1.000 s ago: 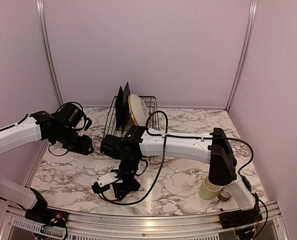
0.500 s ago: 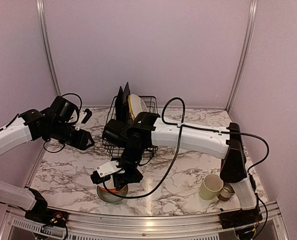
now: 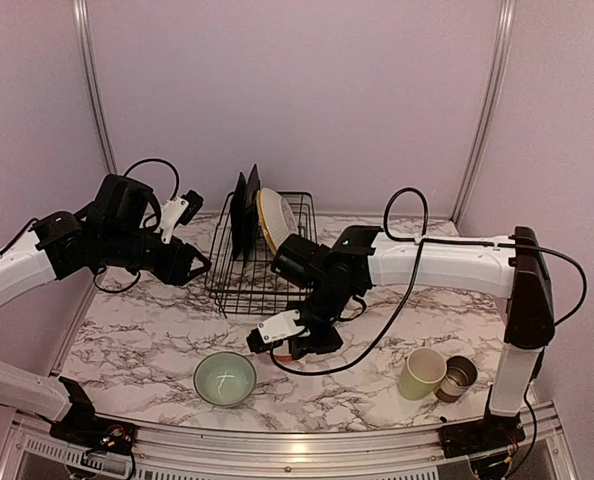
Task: Load the mixed dishes into the dish rack
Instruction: Place the bowl at the center of the board, then grab the bowl from the center of the board.
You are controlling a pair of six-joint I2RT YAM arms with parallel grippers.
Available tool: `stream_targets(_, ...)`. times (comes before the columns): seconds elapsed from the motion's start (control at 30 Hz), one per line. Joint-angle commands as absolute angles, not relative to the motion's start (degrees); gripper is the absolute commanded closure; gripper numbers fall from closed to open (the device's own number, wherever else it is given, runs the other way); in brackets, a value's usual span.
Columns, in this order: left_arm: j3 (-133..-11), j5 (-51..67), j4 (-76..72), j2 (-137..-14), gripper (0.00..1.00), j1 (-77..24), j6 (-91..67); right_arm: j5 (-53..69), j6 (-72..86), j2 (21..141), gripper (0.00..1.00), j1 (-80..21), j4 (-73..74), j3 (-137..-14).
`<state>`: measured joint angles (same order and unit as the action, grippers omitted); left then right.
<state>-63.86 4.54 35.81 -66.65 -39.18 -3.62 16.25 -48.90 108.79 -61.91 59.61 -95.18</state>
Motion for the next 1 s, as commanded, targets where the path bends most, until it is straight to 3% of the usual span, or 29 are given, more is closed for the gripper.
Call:
stream_targets(0.0, -63.48, 5.33, 32.52, -68.62, 0.49, -40.33, -1.54, 8.64, -48.05, 107.4, 1.0, -61.96, 49.57, -86.06)
stream_targets(0.23, -63.73, 6.8, 31.85, -70.46, 0.49, -42.23, -0.54, 7.59, -47.16, 108.98, 0.98, -61.52, 44.94, -83.09)
stream_targets(0.3, -63.72, 6.82, 31.88, -70.96, 0.49, -43.4, 0.44, 8.21, -46.71, 108.39, 0.84, -61.52, 45.4, -83.58)
stream_targets(0.53, -65.39, 6.3, 33.43, -74.2, 0.48, -48.6, 4.8, 12.12, -48.23, 97.87, 0.51, -59.63, 49.05, -83.07)
stream_targets(0.77, -71.72, 6.19, 38.63, -84.55, 0.49, -57.4, 8.07, 22.51, -46.07, 91.14, 0.48, -39.81, 48.44, -78.36)
stream_targets(0.97, -79.61, 5.97, 46.01, -97.26, 0.5, -64.87, 11.37, 32.32, -38.28, 85.12, 0.44, -22.69, 36.31, -68.82)
